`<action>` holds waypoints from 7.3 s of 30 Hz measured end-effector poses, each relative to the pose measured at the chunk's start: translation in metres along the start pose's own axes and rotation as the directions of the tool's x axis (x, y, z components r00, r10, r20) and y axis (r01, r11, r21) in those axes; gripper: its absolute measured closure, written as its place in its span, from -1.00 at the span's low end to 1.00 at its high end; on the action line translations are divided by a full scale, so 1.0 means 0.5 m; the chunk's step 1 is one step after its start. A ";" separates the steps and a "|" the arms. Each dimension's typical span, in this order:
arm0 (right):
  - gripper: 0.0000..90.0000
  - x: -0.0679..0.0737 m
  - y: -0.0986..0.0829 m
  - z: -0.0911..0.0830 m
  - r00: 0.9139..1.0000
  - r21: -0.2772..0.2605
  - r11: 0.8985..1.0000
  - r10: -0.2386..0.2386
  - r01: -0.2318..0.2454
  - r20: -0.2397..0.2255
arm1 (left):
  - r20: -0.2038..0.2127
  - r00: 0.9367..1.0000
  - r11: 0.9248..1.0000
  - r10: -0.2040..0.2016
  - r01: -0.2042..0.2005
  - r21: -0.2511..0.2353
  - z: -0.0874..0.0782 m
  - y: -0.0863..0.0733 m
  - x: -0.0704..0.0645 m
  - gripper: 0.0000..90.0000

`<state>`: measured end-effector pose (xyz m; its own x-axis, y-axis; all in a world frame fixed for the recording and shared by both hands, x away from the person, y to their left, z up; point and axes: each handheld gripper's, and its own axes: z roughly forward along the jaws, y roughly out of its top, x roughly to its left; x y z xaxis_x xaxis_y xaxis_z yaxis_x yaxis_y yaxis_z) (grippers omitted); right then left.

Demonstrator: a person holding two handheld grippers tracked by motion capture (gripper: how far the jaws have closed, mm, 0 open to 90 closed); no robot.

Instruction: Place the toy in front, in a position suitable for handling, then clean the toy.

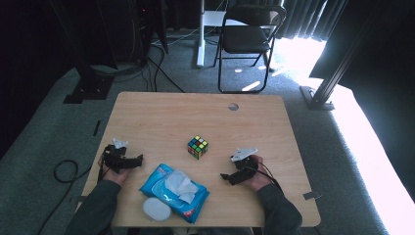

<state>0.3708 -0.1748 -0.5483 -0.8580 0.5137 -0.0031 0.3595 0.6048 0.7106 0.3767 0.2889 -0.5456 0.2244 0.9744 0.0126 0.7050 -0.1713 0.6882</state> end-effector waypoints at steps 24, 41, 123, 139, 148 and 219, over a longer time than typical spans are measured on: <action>-0.58 0.027 0.069 0.005 0.998 -0.058 0.996 0.062 -0.061 0.019 | 0.000 1.000 1.000 -0.001 0.001 -0.001 0.000 0.000 0.000 -0.95; -0.66 0.048 0.122 0.026 0.997 -0.111 0.993 0.055 -0.048 0.053 | 0.000 1.000 1.000 0.000 0.000 0.000 0.000 0.000 0.000 -0.95; -0.24 0.022 0.123 0.050 0.995 -0.080 0.996 0.032 -0.025 0.095 | 0.003 1.000 1.000 0.005 -0.005 0.002 0.001 0.001 0.000 -0.94; -0.24 0.014 0.096 0.044 0.995 -0.086 0.994 0.068 -0.061 0.076 | 0.001 1.000 1.000 0.004 -0.004 0.002 0.001 0.001 0.000 -0.94; -0.54 0.014 0.085 0.048 0.992 -0.056 0.995 0.086 -0.082 0.087 | 0.001 1.000 1.000 0.004 -0.004 0.002 0.001 0.001 0.000 -0.94; -0.58 0.011 0.022 0.023 0.993 -0.033 0.996 0.086 -0.084 0.081 | 0.290 0.956 0.994 0.054 -0.023 -0.109 -0.135 0.046 -0.073 -0.40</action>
<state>0.3743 -0.1583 -0.5488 -0.7910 0.6118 0.0010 0.4178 0.5390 0.7314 0.3392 0.2590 -0.4811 0.4472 0.8798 -0.1608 0.6224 -0.1770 0.7624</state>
